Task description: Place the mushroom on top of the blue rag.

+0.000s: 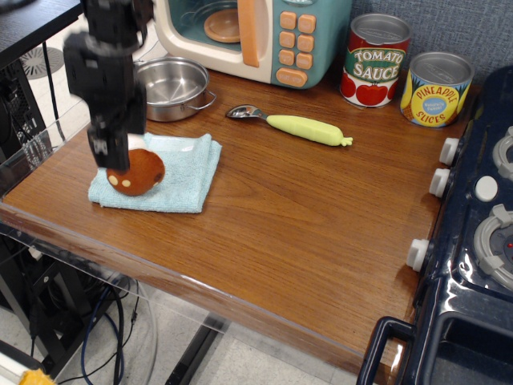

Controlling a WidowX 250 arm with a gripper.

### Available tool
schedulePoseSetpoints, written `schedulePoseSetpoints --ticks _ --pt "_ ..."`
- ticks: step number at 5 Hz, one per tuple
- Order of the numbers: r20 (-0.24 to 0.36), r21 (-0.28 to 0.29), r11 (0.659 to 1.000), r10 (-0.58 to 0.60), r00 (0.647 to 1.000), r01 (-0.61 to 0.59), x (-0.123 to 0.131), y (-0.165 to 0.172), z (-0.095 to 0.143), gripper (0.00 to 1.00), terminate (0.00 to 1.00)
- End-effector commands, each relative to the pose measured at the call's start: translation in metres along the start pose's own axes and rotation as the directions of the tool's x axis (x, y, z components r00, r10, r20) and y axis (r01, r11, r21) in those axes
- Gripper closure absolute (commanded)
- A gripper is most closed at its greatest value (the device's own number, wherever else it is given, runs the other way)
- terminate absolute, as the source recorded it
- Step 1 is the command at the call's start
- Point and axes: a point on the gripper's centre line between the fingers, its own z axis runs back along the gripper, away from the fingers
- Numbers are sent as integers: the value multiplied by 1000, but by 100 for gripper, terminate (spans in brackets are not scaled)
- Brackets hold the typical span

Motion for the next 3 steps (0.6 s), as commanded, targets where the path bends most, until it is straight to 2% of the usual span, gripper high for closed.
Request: schedulePoseSetpoints --ticks 1,2,3 --pt "-55 -91 996 -17 998 12 -2 4 53 0 0" --pt "-55 -91 996 -17 998 12 -2 4 53 0 0" --pt "-55 -91 996 -17 998 12 -2 4 53 0 100"
